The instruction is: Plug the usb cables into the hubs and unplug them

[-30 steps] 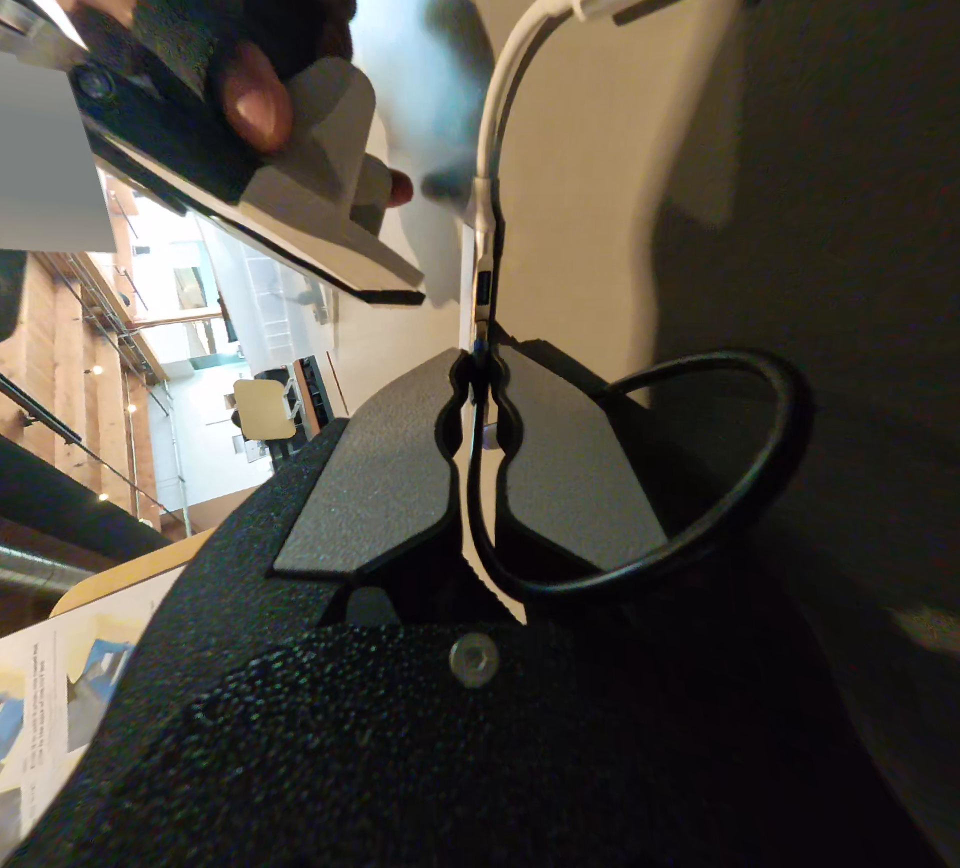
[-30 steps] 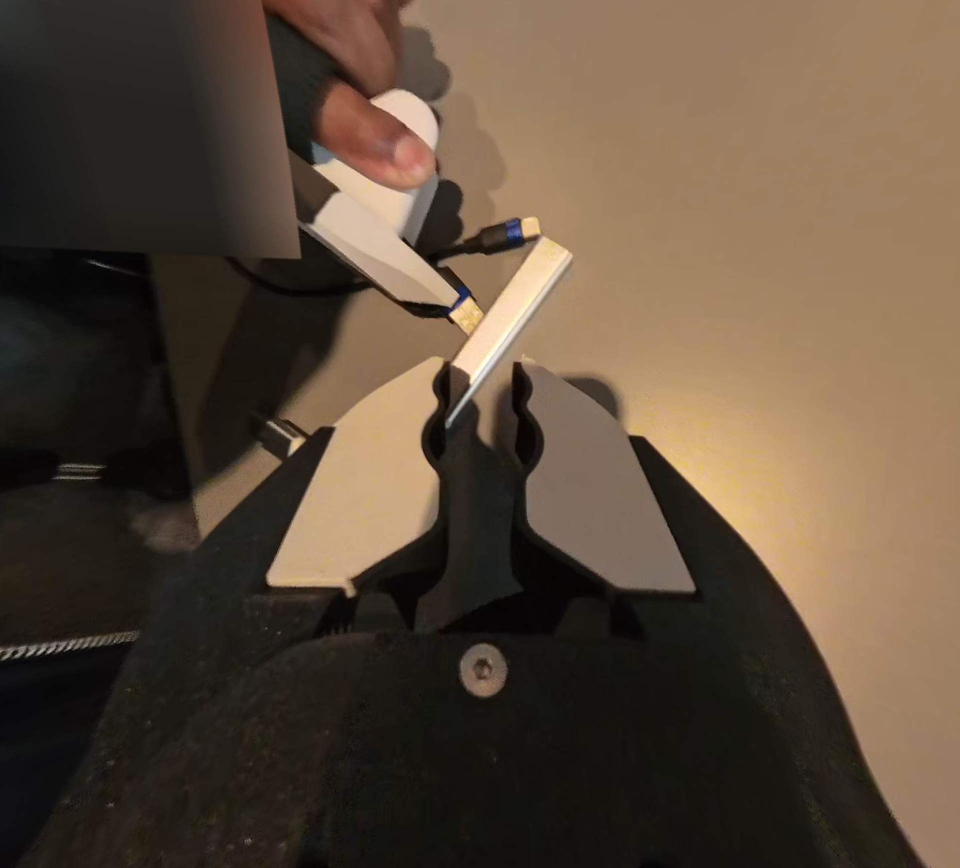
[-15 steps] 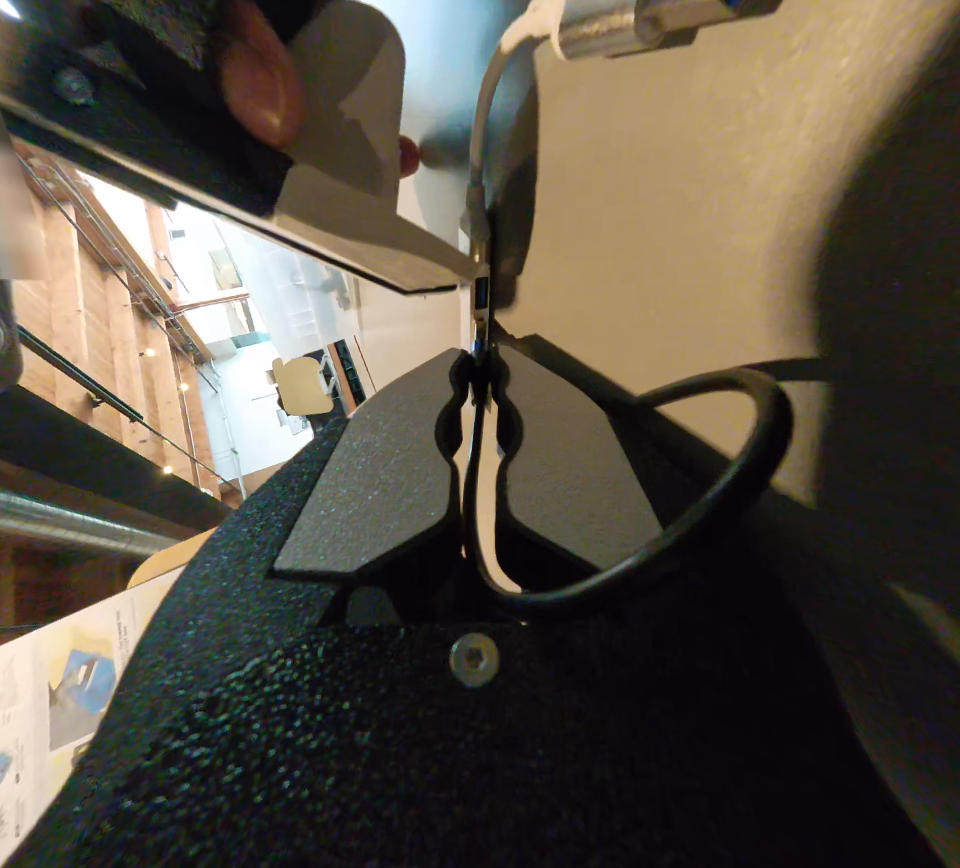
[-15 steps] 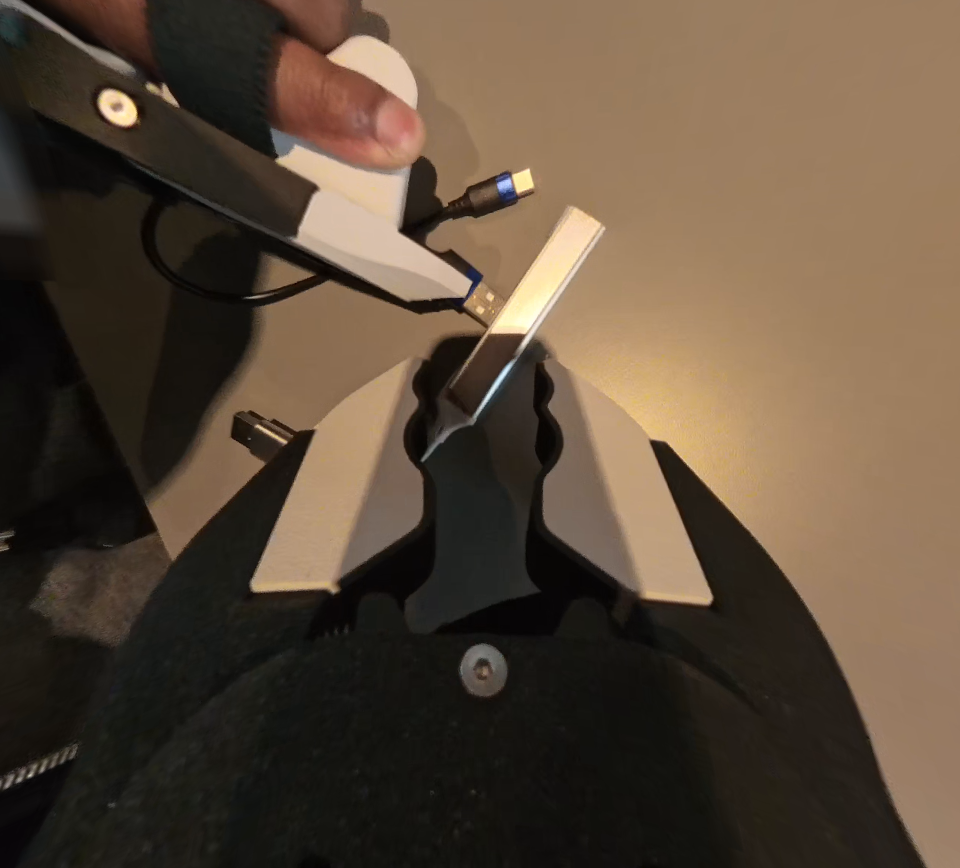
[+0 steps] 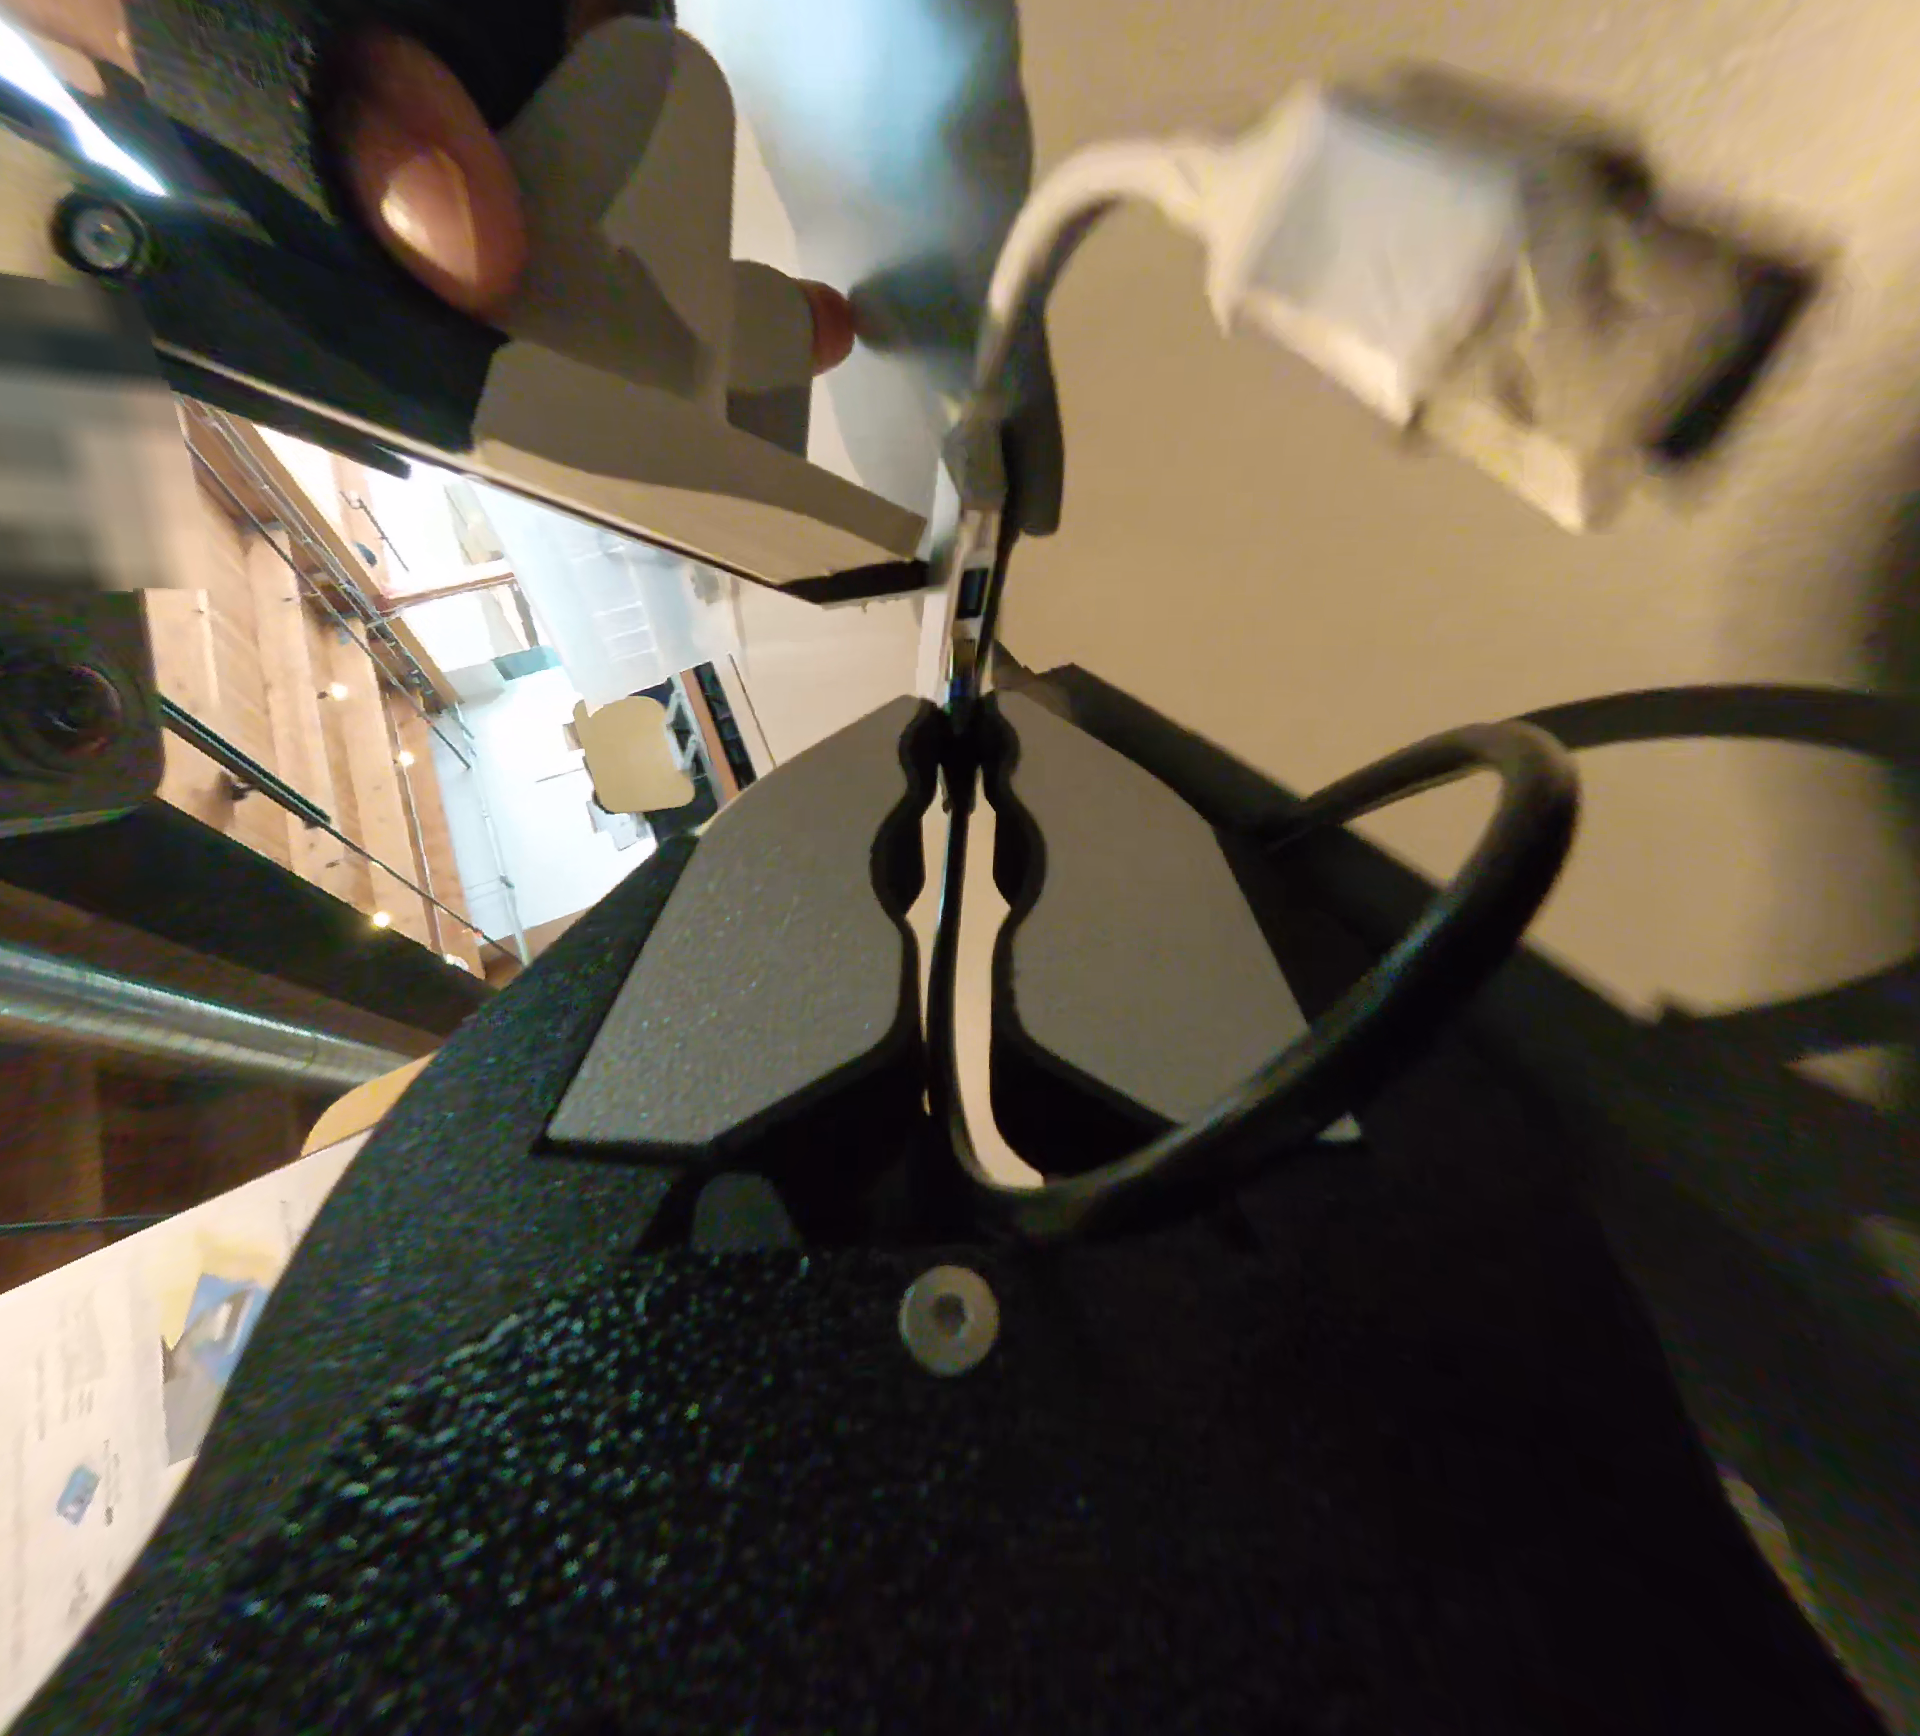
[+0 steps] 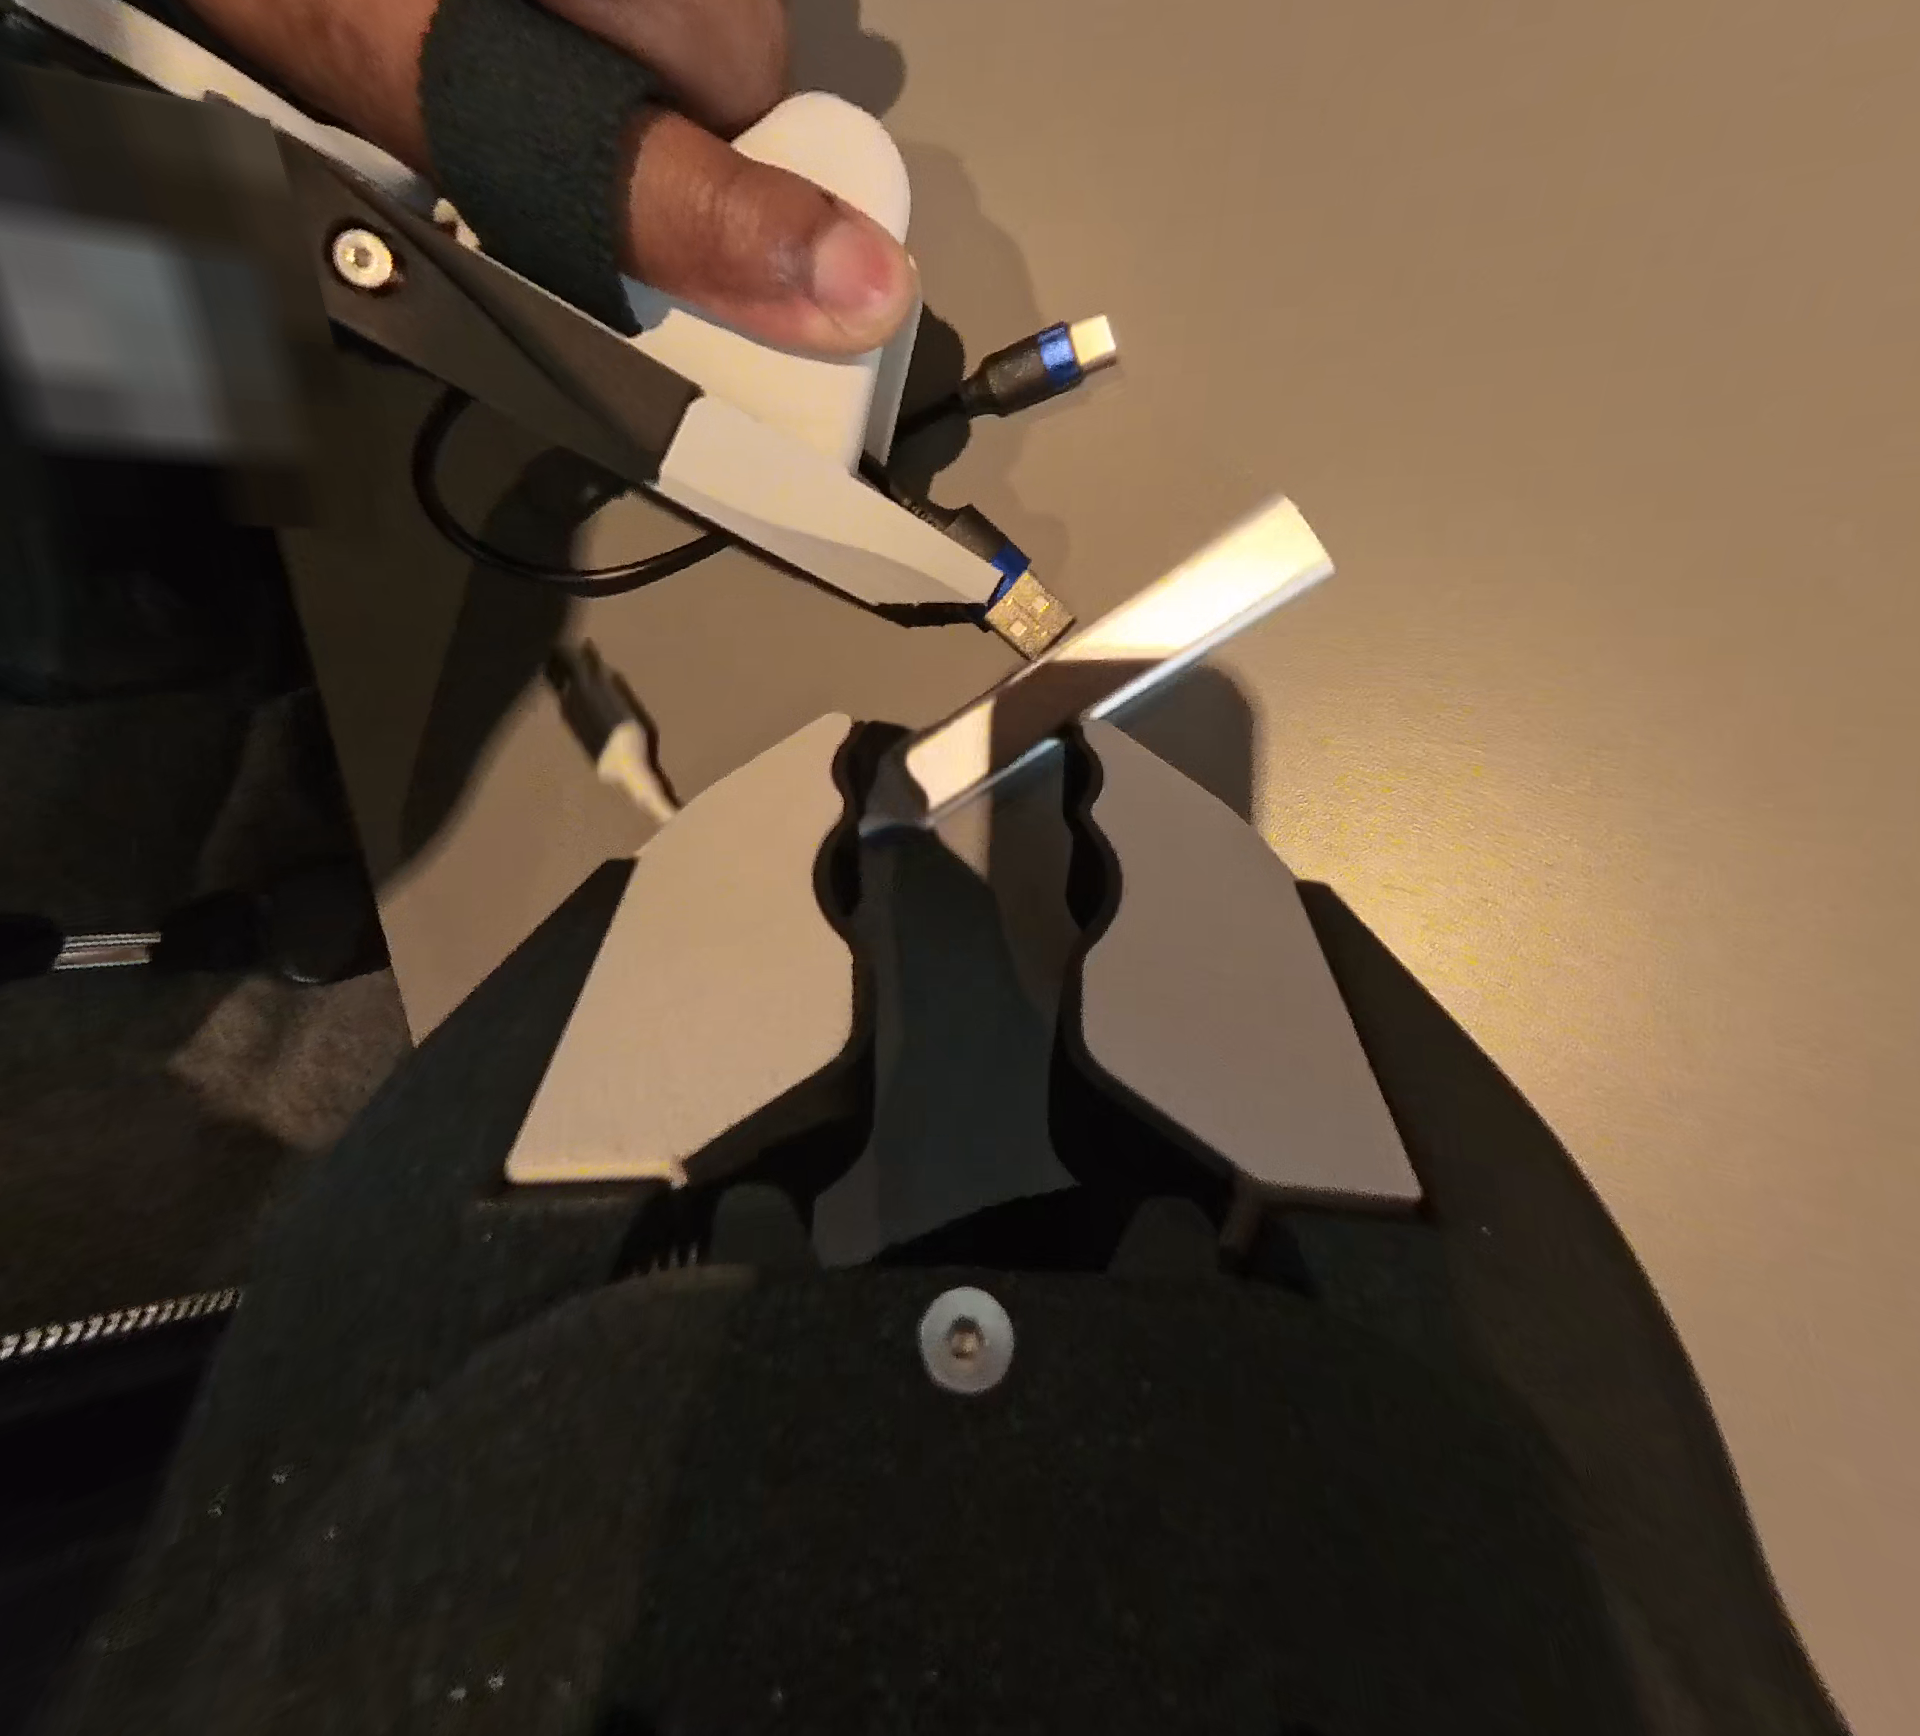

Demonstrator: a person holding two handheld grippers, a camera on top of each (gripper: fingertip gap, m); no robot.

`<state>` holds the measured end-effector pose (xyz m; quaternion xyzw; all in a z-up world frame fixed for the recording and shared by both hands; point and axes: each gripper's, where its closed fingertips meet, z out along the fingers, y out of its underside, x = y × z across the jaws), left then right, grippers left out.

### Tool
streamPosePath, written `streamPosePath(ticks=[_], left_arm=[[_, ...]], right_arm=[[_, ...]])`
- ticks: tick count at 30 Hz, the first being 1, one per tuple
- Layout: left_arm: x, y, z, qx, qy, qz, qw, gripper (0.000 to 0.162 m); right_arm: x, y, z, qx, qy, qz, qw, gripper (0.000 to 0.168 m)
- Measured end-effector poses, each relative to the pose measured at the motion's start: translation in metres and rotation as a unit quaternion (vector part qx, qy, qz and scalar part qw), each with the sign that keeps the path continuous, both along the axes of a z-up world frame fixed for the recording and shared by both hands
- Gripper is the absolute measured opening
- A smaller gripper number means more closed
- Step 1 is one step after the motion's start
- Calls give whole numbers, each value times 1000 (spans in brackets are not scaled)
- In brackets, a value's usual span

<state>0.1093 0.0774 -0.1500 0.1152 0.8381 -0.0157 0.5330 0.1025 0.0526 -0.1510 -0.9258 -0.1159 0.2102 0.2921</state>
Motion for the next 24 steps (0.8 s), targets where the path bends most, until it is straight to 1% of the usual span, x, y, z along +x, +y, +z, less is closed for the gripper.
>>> streamPosePath(ticks=[3, 5, 7, 9, 13, 18, 20, 22, 24], left_arm=[[3, 1, 1, 6, -7, -9, 1000, 8], [3, -1, 0, 2, -3, -22, 1000, 8], [3, -3, 0, -4, 0, -33, 999, 7], [4, -3, -1, -7, 3, -35, 999, 7], [5, -5, -1, 8, 3, -44, 999, 8], [7, -4, -1, 35, 1, -52, 998, 8], [7, -6, -2, 35, 5, -61, 997, 7], [6, -10, -2, 30, 10, -76, 997, 8], [7, -14, -2, 19, 7, -82, 996, 8]], right_arm=[[0, 1, 2, 5, 17, 4, 1000, 32], [3, 1, 3, 7, 30, 0, 1000, 25], [3, 1, 4, 10, 38, 0, 999, 24], [3, 1, 4, 11, 36, 3, 999, 26], [9, -3, 2, 10, -7, -11, 1000, 38], [14, -15, -6, -9, -78, -40, 996, 40], [10, -18, -6, -7, -79, -46, 996, 41], [11, -15, -6, -4, -73, -61, 995, 38], [11, -14, -5, -4, -60, -63, 996, 40]])
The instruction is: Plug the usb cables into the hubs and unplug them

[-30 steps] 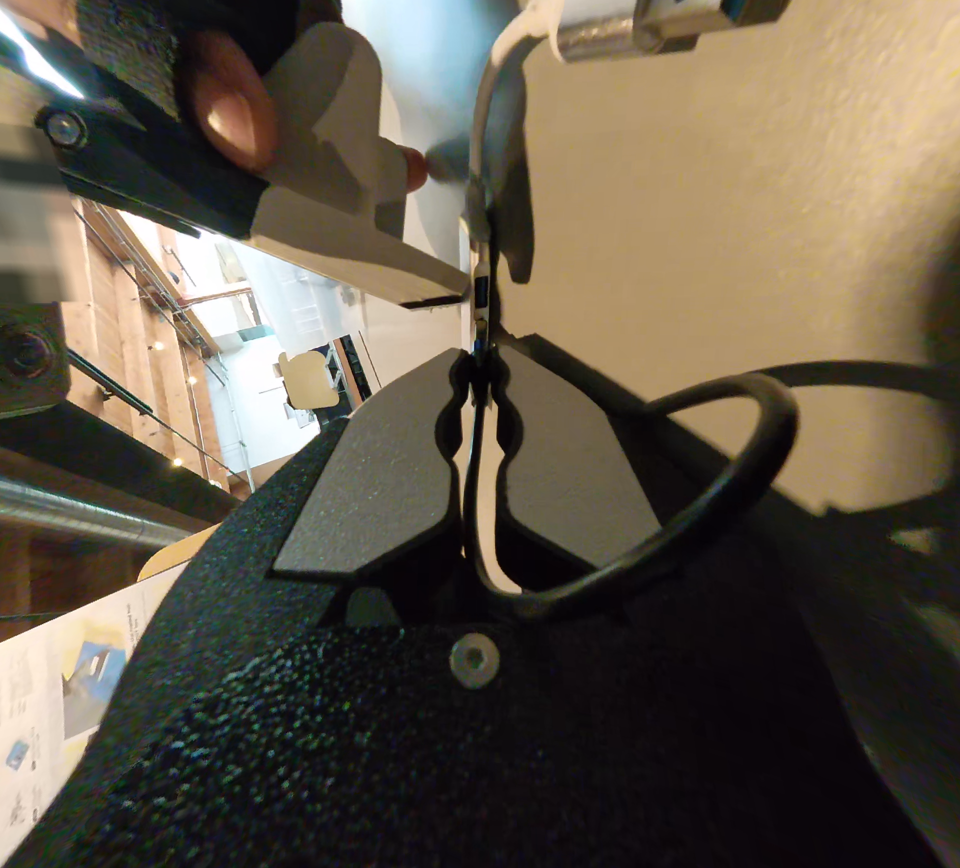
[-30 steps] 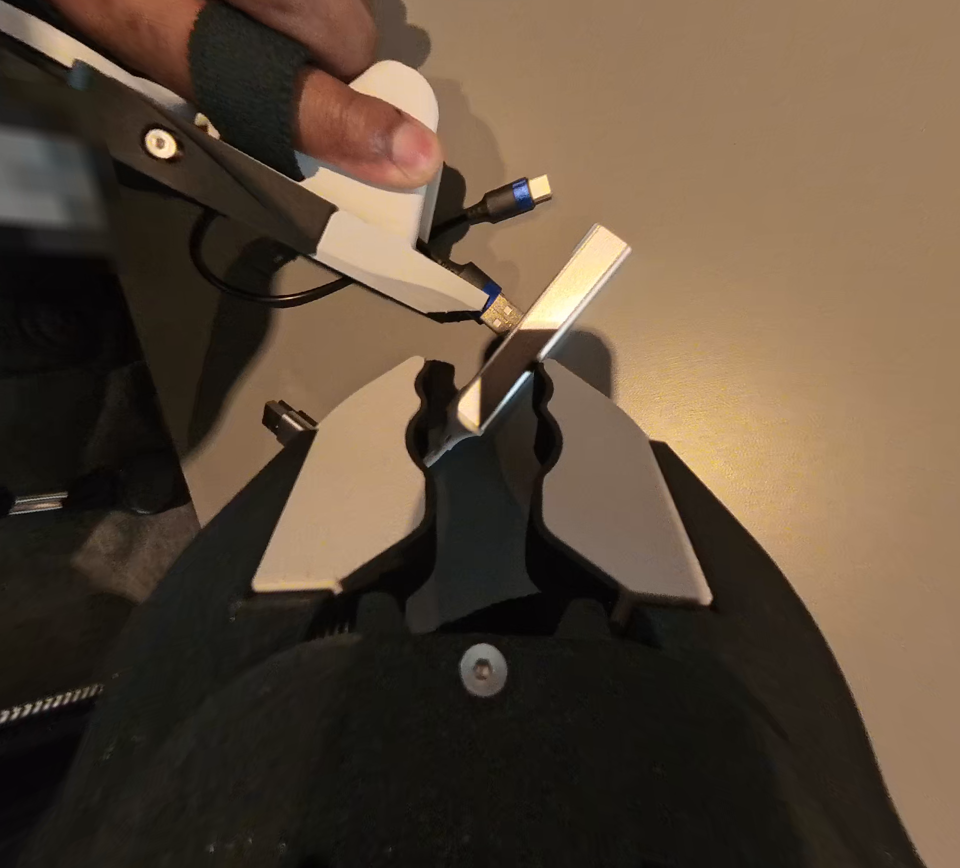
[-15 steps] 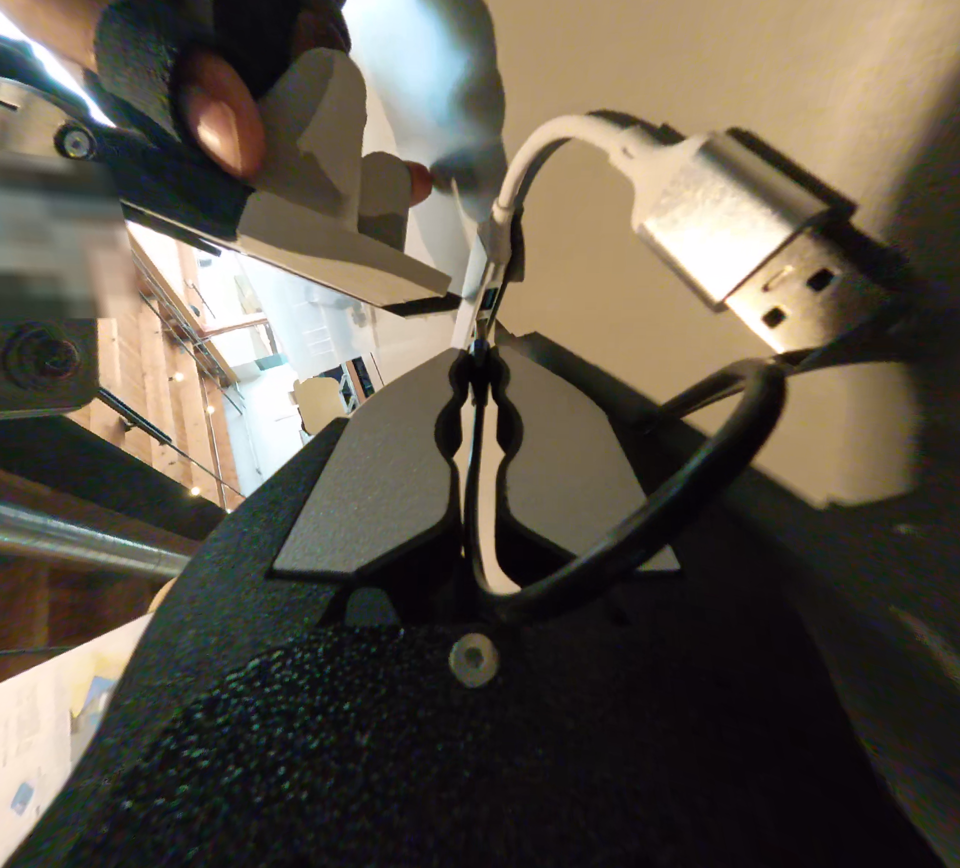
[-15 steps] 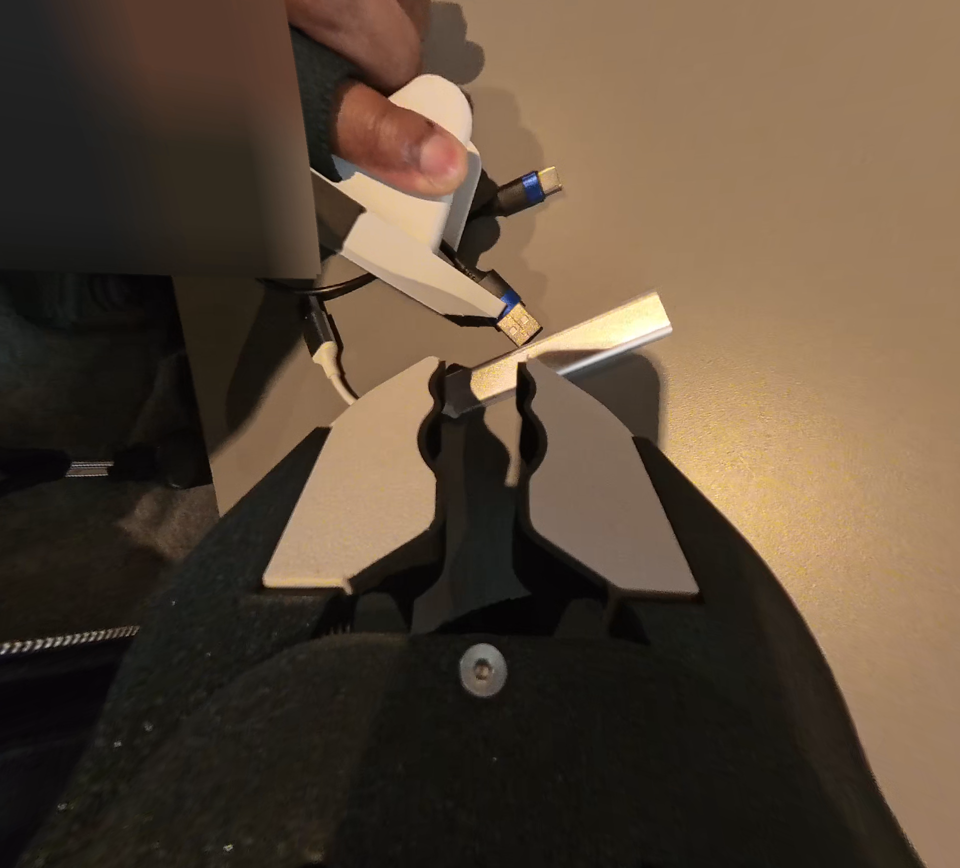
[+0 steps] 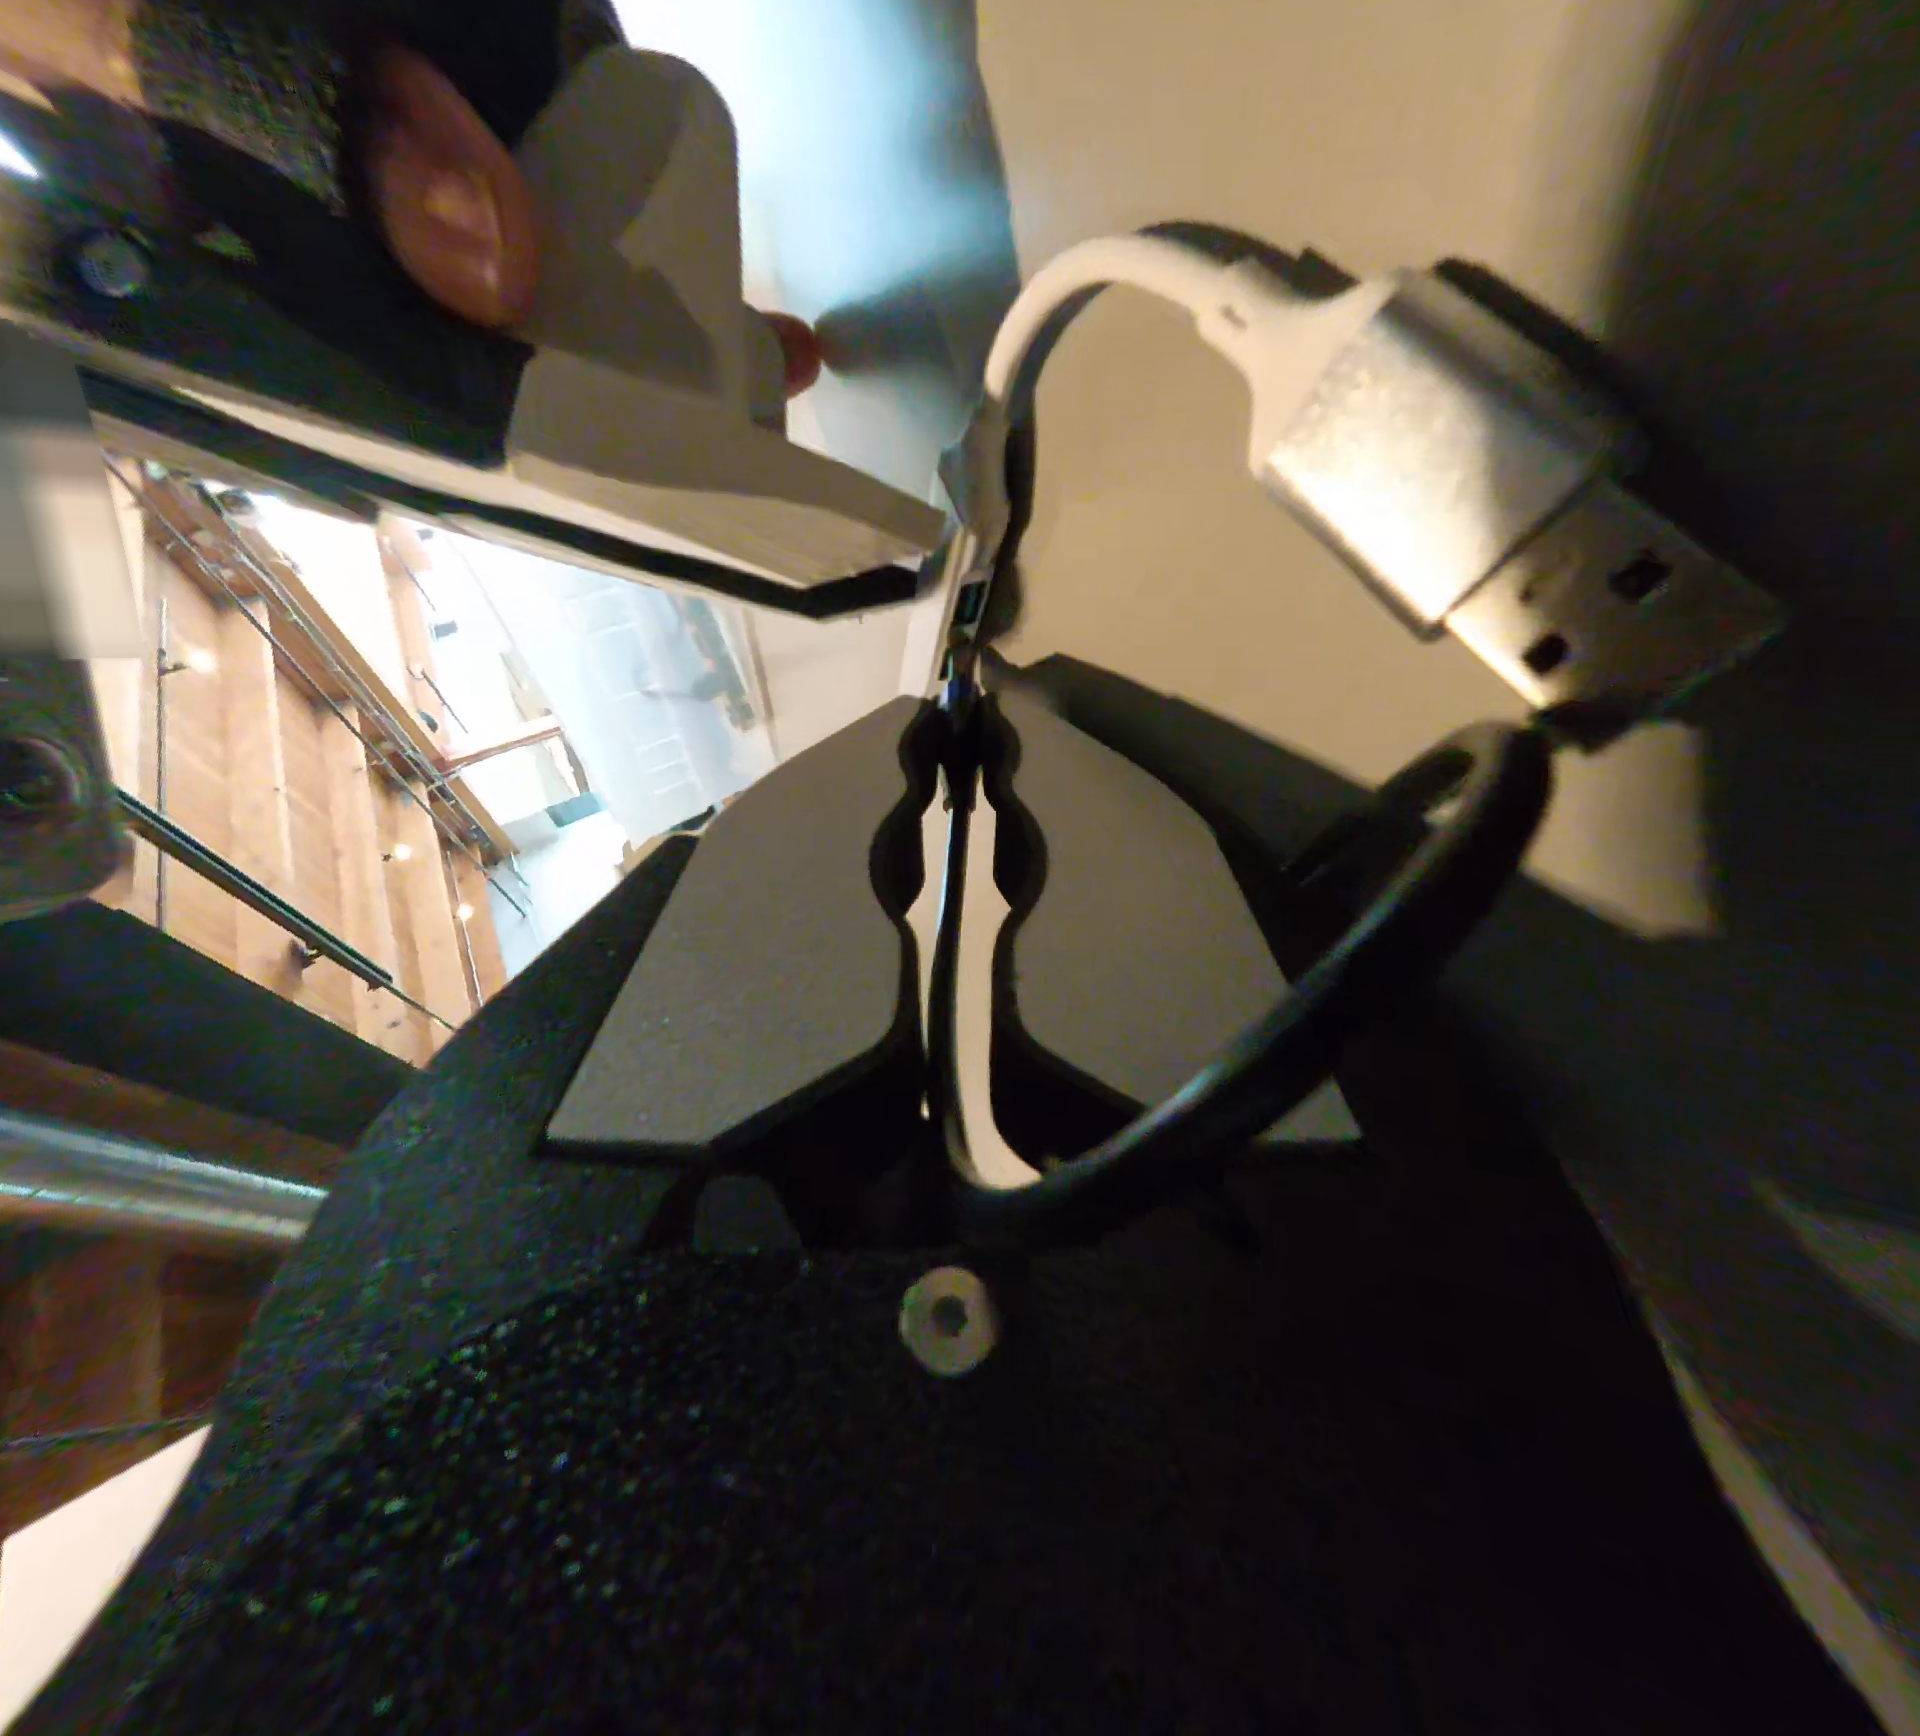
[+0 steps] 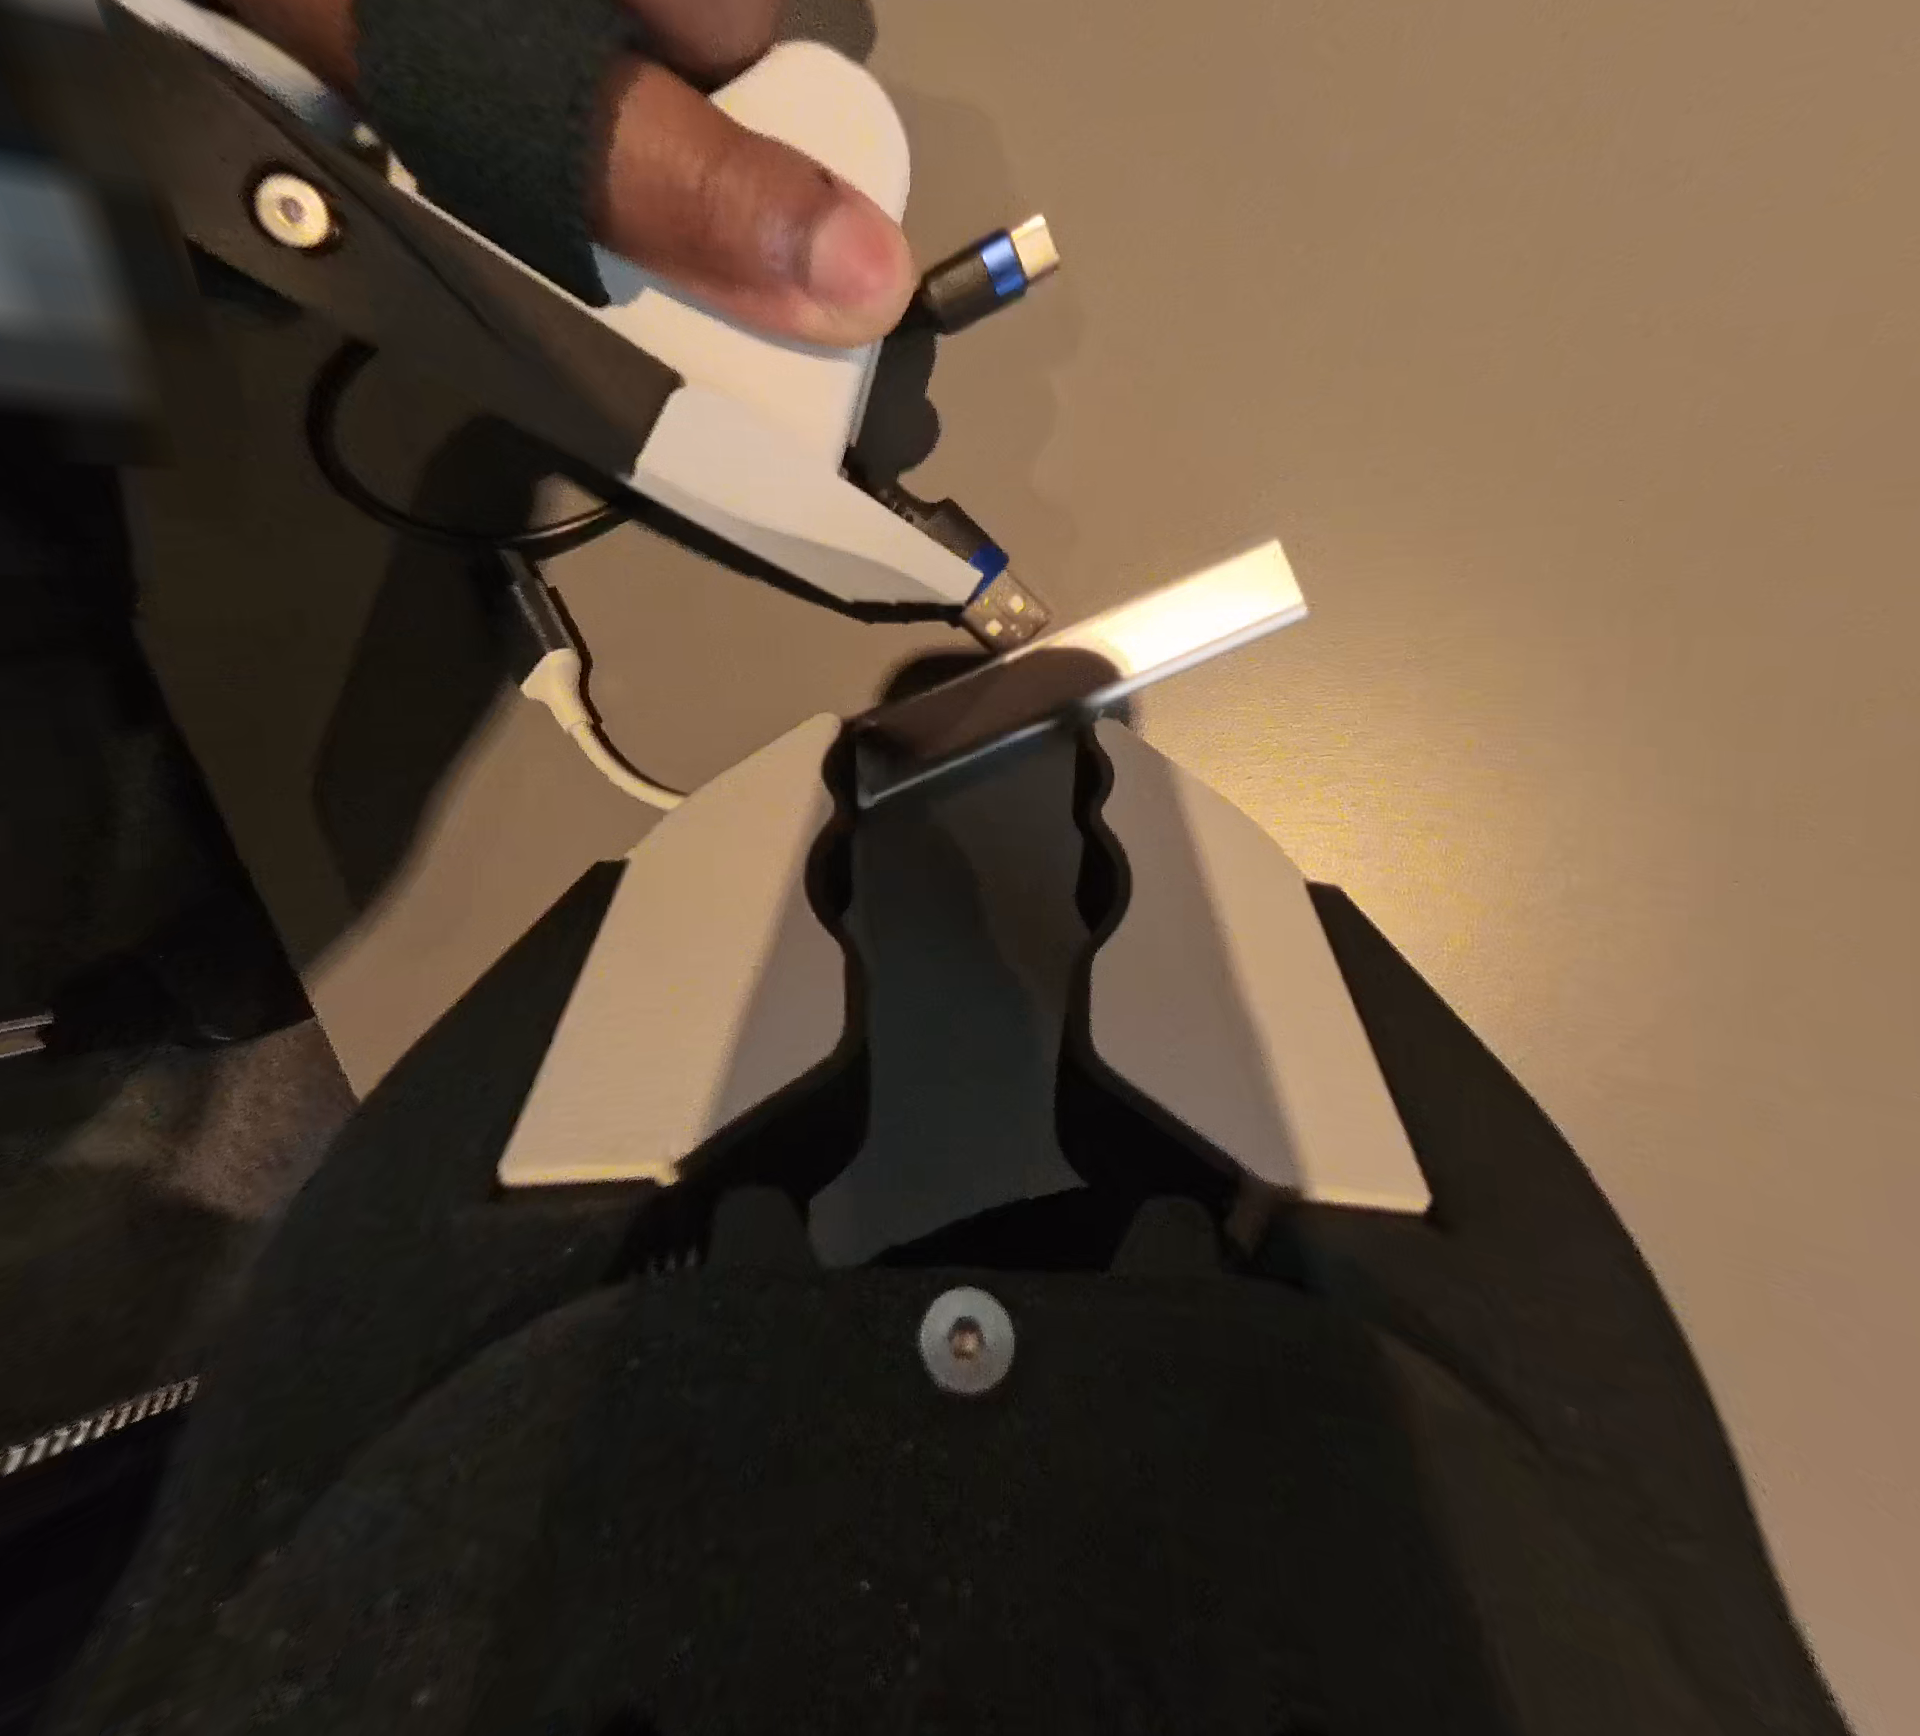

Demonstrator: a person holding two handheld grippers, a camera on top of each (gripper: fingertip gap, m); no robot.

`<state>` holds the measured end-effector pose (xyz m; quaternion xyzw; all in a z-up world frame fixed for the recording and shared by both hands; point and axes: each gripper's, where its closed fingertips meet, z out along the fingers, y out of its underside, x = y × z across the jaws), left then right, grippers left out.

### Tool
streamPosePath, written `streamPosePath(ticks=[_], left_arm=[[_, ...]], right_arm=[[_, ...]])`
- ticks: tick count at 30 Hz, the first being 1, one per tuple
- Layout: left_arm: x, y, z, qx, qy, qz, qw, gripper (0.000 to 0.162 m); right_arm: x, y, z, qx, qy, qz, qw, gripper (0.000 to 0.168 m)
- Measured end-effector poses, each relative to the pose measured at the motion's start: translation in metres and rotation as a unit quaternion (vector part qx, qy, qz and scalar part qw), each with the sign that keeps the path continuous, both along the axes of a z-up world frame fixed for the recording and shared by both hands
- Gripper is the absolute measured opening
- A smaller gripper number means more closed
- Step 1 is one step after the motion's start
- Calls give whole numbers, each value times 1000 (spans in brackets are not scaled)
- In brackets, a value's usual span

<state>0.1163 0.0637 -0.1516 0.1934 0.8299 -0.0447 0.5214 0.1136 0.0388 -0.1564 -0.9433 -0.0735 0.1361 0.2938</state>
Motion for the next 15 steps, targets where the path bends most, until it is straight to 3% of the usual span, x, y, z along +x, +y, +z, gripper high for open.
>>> streamPosePath(ticks=[15], left_arm=[[0, -11, 9, -34, -31, 15, 999, 8]], right_arm=[[-2, -1, 12, 34, 83, 4, 996, 52]])
